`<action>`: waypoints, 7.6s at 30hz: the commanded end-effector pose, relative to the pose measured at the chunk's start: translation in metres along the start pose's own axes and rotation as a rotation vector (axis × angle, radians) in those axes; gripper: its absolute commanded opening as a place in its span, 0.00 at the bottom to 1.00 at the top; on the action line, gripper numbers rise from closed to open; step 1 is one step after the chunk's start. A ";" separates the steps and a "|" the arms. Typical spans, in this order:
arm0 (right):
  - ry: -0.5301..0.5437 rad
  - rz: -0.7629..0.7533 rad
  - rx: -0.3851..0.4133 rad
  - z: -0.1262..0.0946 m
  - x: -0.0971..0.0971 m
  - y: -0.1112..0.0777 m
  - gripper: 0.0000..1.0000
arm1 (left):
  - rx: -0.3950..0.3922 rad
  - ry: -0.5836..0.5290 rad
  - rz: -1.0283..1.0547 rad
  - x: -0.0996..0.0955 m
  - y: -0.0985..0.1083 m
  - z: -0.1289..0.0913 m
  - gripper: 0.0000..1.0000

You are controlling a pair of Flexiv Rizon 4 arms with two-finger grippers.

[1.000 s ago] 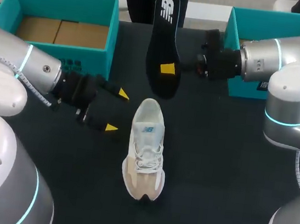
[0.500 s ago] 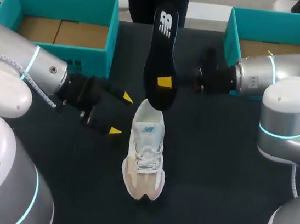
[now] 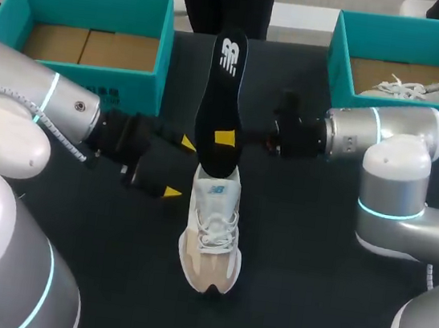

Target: Take the shoe out of the shoebox, open the shoe tongue, remove and reinsert the insole, then place the shoe into the shoebox

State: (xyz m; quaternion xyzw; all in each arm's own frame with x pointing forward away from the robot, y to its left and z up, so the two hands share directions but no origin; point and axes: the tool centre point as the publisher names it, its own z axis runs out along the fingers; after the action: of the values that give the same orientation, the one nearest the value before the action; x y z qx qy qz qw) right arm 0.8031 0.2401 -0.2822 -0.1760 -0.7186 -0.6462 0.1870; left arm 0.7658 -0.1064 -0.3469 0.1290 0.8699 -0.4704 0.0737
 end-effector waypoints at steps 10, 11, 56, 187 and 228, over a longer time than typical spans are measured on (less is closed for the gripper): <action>-0.009 0.001 -0.005 0.004 0.001 -0.004 0.00 | -0.003 -0.006 -0.005 -0.001 -0.001 0.007 1.00; -0.009 0.001 -0.005 0.004 0.001 -0.004 0.00 | -0.003 -0.005 -0.005 -0.001 -0.001 0.007 1.00; -0.029 0.161 0.029 0.005 0.004 -0.082 0.00 | -0.014 -0.030 -0.029 -0.005 -0.001 0.009 1.00; 0.014 0.170 0.216 0.001 0.001 -0.073 0.00 | -0.014 -0.030 -0.029 -0.005 -0.001 0.009 1.00; 0.017 0.263 0.268 0.010 0.016 -0.093 0.00 | -0.014 -0.030 -0.029 -0.005 -0.001 0.009 1.00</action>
State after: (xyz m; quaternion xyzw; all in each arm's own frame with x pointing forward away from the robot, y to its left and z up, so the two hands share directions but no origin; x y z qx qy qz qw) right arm 0.7529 0.2413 -0.3526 -0.2299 -0.7688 -0.5142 0.3028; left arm 0.7713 -0.1156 -0.3502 0.1088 0.8732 -0.4681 0.0806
